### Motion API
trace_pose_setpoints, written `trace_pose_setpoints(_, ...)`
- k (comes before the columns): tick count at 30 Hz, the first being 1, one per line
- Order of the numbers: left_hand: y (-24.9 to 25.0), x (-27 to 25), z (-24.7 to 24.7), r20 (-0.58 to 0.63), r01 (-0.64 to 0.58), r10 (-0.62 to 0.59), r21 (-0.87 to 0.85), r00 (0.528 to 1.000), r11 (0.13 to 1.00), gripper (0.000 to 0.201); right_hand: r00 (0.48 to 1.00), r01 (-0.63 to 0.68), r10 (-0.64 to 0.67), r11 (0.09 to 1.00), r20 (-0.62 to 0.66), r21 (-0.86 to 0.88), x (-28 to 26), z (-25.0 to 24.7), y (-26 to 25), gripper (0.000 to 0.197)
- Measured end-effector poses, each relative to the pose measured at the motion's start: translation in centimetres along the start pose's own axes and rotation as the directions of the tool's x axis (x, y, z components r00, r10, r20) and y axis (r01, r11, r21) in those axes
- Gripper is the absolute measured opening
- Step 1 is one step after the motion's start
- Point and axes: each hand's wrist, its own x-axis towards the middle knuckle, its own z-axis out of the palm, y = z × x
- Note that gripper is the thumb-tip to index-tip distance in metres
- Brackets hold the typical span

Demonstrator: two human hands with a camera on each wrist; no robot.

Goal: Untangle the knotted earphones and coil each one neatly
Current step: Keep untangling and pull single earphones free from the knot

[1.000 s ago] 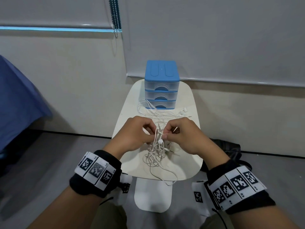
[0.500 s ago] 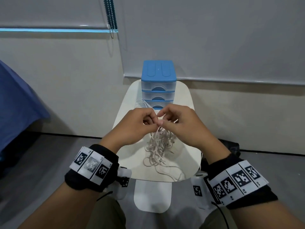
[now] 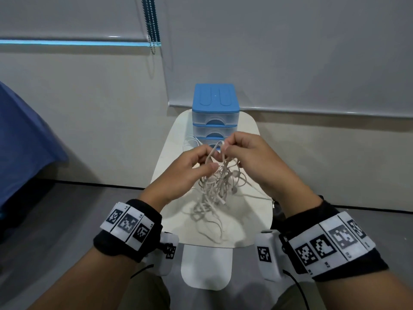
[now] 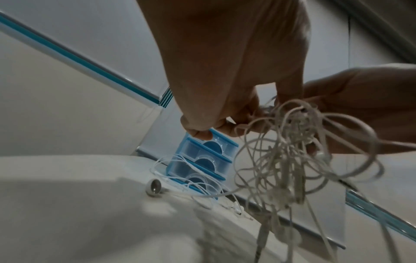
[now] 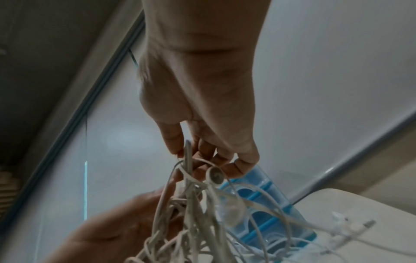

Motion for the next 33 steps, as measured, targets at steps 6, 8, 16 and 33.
trace_pose_setpoints(6,-0.1,-0.1,0.1,-0.033,-0.091,0.087,-0.175,0.996,0.980,0.020,0.999,0.030,-0.031,0.998,0.014,0.056,0.2,0.3,-2.4,0.016)
trace_pose_setpoints(8,0.1,-0.1,0.2,-0.030,-0.101,0.096,-0.257,0.995,0.961,0.027,0.997,0.073,-0.073,0.995,-0.002,0.070,0.4,0.3,-2.5,0.016)
trace_pose_setpoints(16,0.8,0.6,1.1,-0.092,-0.104,0.083,-0.256,0.992,0.961,0.018,0.980,0.193,-0.183,0.965,-0.074,0.179,0.3,0.5,-2.9,0.016)
trace_pose_setpoints(33,0.3,-0.1,-3.8,-0.104,0.105,-0.095,0.094,0.990,0.990,0.011,0.952,0.079,0.178,0.642,0.249,-0.762,0.4,-7.4,-2.7,0.035)
